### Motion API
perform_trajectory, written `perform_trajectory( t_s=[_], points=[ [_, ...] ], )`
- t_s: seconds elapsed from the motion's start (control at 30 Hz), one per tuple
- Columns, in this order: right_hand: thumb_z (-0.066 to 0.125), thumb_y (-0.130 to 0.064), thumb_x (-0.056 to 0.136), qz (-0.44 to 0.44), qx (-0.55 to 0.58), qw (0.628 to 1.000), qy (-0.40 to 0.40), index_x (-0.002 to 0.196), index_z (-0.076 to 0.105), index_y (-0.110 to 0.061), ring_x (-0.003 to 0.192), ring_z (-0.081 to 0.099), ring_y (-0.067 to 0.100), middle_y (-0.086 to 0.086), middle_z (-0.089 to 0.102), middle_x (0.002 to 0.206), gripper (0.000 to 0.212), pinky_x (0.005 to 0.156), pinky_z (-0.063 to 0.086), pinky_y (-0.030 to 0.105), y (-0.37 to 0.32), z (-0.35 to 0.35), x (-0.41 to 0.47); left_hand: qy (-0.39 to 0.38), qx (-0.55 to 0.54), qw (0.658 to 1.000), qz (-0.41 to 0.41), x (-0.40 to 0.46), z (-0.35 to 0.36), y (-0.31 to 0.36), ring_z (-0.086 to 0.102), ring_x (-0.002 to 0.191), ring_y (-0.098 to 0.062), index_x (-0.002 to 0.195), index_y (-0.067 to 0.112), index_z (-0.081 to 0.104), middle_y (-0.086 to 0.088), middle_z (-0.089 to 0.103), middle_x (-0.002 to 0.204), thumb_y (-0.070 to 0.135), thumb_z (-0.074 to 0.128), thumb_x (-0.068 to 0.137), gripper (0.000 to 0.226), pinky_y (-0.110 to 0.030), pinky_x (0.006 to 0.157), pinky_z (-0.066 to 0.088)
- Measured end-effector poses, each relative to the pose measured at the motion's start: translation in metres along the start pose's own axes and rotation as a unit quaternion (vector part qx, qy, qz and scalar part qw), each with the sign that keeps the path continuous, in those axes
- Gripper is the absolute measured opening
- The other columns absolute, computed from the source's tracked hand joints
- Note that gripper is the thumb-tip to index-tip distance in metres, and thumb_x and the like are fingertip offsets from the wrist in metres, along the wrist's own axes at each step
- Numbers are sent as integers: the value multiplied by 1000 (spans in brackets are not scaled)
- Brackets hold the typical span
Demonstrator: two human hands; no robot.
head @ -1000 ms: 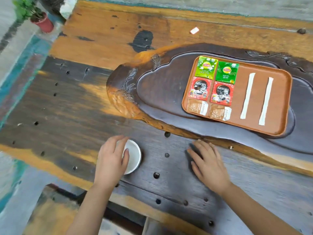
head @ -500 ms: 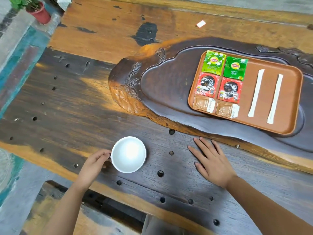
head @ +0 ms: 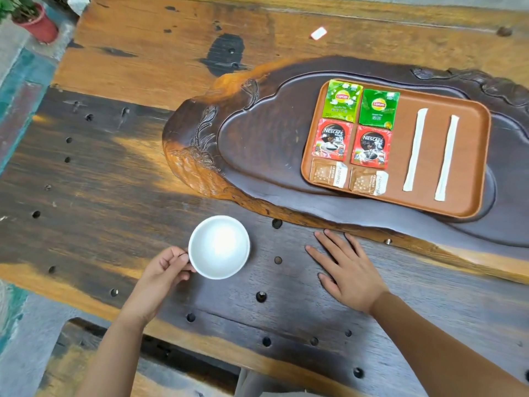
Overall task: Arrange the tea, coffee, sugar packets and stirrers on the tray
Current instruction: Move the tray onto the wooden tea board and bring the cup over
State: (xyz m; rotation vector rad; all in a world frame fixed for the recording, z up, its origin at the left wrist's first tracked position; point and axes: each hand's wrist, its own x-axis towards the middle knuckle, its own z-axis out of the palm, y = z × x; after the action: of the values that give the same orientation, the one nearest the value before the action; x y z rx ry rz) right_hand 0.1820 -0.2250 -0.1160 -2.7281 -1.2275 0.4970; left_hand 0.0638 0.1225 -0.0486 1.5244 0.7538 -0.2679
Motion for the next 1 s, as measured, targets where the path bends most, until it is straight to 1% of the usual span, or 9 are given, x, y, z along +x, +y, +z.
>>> perform_trajectory(
  t_s=[0.03,0.1,0.2,0.27,0.37,0.5,0.6,0.87,1.0],
  points=[
    [25,-43,95,0,1,1000,3,143,34,-26,138,24,23,7,38,149,52,111,18,48,0,0,0,0,0,1000,14,7,3,10,50,61,-8,77,6,52,7,61,59,10,45,95,20,-14,59,45],
    [32,-42,93,0,4,1000,9,143,35,-27,138,24,23,7,38,149,52,111,18,47,1,1,0,-9,5,999,49,24,11,36,48,54,-4,73,8,50,8,59,55,5,39,95,25,-12,55,43],
    [31,-42,94,-6,5,1000,21,142,37,-27,138,25,23,7,39,148,51,111,17,46,3,1,1,-36,16,994,100,50,20,83,47,50,-1,73,11,48,10,59,52,14,47,90,17,-12,52,39],
    [37,-42,91,-10,7,1000,24,141,38,-27,138,25,23,7,40,148,53,111,18,46,4,2,2,-58,33,991,114,71,27,110,48,49,0,72,15,50,10,61,51,23,49,83,13,-12,51,39],
    [40,-43,89,-13,7,999,30,141,39,-27,137,26,23,7,41,147,54,110,19,47,3,4,2,-92,29,989,115,105,37,137,54,52,1,69,24,58,9,63,53,24,52,81,14,-11,54,43],
    [42,-43,88,-20,2,999,41,139,42,-27,136,28,23,7,43,146,54,109,20,46,4,3,2,-113,57,985,113,148,50,158,59,60,1,76,19,50,11,65,59,12,42,96,23,-13,60,44],
    [42,-43,88,-21,8,999,38,139,41,-27,136,28,23,6,43,146,54,108,22,47,4,5,3,-125,79,982,113,171,58,172,60,62,1,76,20,51,14,65,62,13,40,98,25,-16,63,43],
    [44,-44,86,-20,14,999,38,139,42,-28,135,29,23,6,43,146,55,107,22,46,5,4,2,-152,103,978,102,199,71,183,59,62,1,76,20,50,16,67,64,14,41,97,24,-14,62,43],
    [44,-45,86,-19,17,999,33,140,41,-29,135,29,22,5,42,147,56,107,23,46,5,4,2,-157,104,978,91,204,73,180,59,61,0,76,20,50,16,66,63,15,41,98,24,-18,65,42]
  ],
)
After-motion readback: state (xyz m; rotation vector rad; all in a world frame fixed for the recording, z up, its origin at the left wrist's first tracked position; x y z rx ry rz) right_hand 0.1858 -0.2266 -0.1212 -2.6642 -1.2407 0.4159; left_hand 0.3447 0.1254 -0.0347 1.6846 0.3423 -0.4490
